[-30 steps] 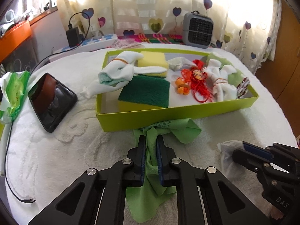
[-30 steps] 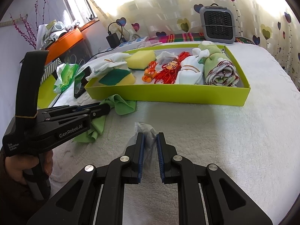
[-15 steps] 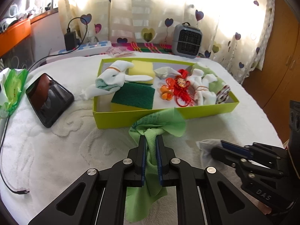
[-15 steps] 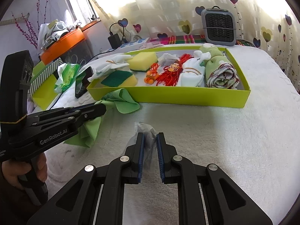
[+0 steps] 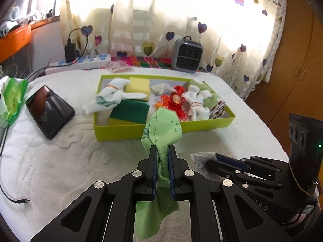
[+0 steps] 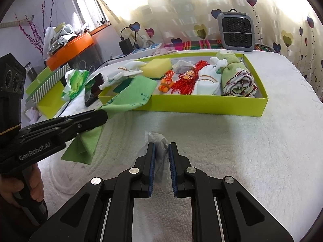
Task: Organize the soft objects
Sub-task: 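Lift and carry green cloth with left tool while right tool carries bag over lid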
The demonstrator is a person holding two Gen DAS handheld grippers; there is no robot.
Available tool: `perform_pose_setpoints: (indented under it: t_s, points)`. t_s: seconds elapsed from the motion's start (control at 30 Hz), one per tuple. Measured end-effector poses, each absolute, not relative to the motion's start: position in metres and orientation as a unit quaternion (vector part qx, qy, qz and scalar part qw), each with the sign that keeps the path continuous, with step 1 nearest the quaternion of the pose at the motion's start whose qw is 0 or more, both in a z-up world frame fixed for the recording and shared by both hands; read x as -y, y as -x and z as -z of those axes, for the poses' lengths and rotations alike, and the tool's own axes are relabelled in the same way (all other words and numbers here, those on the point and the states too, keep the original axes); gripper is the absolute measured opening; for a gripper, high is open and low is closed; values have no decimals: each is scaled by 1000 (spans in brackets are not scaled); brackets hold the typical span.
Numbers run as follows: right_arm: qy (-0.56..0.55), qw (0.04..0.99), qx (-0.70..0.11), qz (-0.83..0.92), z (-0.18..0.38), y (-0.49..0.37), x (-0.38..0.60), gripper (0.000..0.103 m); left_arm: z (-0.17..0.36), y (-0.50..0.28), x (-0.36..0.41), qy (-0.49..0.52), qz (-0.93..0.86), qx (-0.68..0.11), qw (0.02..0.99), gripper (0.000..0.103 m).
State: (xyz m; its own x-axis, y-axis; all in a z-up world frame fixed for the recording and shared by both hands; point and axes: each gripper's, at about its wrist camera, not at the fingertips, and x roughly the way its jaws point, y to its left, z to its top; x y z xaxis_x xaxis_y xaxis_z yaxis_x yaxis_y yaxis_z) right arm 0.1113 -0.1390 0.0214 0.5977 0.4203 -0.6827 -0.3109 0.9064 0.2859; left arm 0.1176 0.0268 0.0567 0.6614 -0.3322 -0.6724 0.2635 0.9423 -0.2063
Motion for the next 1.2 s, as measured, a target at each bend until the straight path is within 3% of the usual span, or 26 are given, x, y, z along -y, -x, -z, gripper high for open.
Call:
perform_pose_setpoints:
  t_s: [1.2]
  points:
    - [-106, 915, -337, -196, -63, -103, 173, 15, -115, -113, -9, 73, 221, -317, 919, 9]
